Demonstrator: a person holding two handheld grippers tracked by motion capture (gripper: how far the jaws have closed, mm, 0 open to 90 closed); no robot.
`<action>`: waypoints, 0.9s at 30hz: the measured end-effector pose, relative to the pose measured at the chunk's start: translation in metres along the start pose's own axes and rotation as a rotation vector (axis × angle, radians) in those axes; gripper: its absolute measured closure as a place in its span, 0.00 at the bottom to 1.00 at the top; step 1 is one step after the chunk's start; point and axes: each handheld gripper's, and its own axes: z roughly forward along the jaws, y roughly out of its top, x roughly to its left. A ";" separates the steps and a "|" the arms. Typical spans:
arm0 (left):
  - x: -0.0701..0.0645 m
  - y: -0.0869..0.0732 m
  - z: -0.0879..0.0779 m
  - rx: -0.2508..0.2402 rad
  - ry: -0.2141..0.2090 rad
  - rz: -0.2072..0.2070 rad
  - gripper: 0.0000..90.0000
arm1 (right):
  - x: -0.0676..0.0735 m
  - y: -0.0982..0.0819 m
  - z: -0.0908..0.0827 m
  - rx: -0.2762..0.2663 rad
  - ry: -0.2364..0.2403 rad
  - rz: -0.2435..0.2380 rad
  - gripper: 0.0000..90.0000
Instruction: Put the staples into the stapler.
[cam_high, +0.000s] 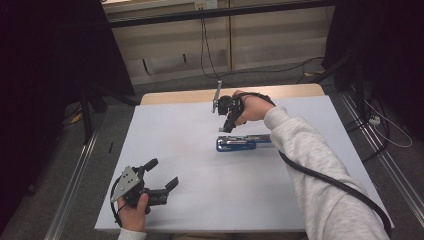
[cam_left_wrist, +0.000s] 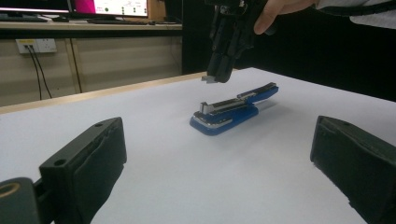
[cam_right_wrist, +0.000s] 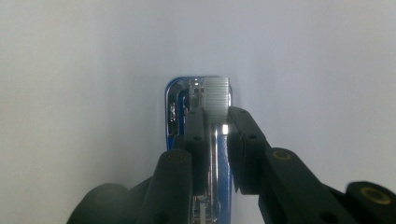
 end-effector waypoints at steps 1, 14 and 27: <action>0.000 0.000 0.000 0.001 0.005 0.003 0.04 | 0.000 0.000 0.001 -0.002 0.002 -0.002 0.87; 0.000 0.000 0.001 0.001 0.008 0.002 0.04 | 0.002 -0.004 0.008 0.004 0.021 0.010 0.87; -0.001 0.000 0.001 0.004 0.010 -0.005 0.04 | 0.004 -0.006 0.016 0.008 0.031 0.015 0.87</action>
